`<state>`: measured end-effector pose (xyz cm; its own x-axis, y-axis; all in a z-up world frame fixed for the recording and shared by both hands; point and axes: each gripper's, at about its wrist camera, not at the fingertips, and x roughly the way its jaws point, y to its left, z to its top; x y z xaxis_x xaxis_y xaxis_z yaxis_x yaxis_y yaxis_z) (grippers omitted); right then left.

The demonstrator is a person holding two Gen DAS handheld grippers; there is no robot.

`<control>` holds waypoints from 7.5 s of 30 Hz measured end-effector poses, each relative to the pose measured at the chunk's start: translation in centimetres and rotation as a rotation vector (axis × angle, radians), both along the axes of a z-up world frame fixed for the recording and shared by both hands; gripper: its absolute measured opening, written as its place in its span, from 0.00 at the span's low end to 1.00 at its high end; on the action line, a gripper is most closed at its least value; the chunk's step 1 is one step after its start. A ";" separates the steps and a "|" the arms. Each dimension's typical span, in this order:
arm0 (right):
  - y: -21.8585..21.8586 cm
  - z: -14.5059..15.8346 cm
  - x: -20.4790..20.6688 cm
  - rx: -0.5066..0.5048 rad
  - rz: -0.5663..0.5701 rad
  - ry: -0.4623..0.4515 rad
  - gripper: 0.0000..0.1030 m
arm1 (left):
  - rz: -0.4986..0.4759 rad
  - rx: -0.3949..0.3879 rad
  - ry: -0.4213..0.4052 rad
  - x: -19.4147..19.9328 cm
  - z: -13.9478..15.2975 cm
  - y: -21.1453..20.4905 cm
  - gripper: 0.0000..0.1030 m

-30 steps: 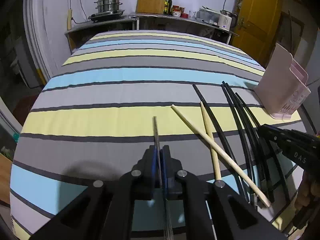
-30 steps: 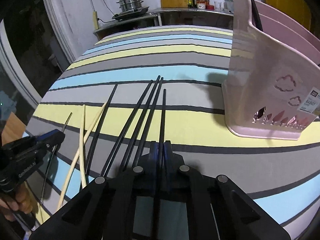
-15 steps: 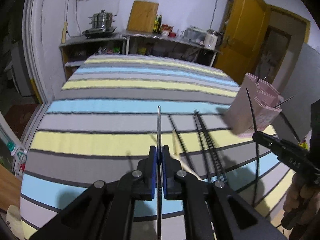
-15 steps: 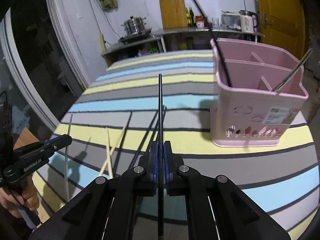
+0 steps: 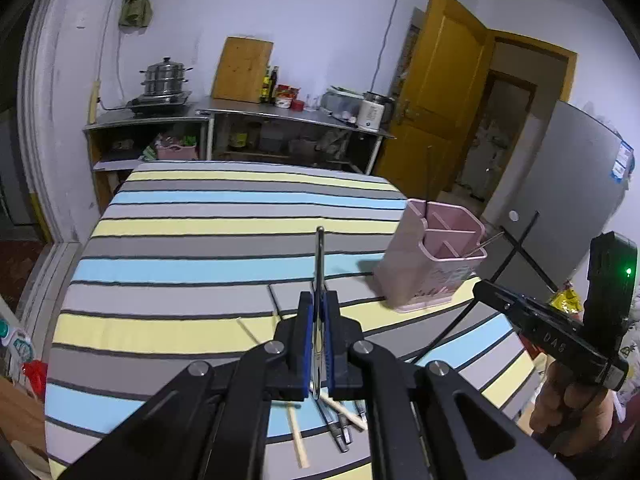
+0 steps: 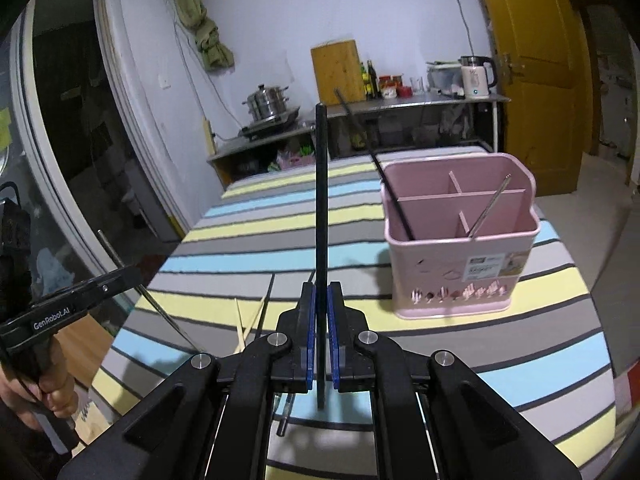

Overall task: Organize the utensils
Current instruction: 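Lift the black chopsticks with both tools and carry them over the pink basket, then drop the chopsticks into the pink basket and open both tools, then move the open left tool toward the wooden chopsticks while the right tool returns, then close the right tool on a wooden chopstick while the left tool grasps another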

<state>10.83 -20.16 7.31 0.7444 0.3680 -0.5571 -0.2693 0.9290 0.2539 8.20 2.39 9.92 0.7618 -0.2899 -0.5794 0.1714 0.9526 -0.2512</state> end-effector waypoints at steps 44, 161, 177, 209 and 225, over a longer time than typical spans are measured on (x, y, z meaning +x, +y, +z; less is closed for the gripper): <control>-8.9 7.8 4.5 0.045 -0.172 -0.168 0.06 | -0.253 -0.070 -0.087 9.8 9.4 -12.6 0.05; 2.7 -6.2 -0.6 -0.054 0.047 0.133 0.26 | 0.045 0.122 0.212 3.4 -14.2 -1.1 0.15; 8.7 -6.9 1.6 -0.107 0.233 0.133 0.26 | 0.227 0.095 0.256 1.2 -14.3 6.7 0.10; 21.4 -13.1 7.7 -0.344 0.545 0.217 0.12 | 0.191 0.048 0.304 7.1 -14.5 9.7 0.10; 18.8 -9.8 8.0 -0.263 0.481 0.186 0.06 | 0.173 0.075 0.304 8.2 -12.8 9.9 0.06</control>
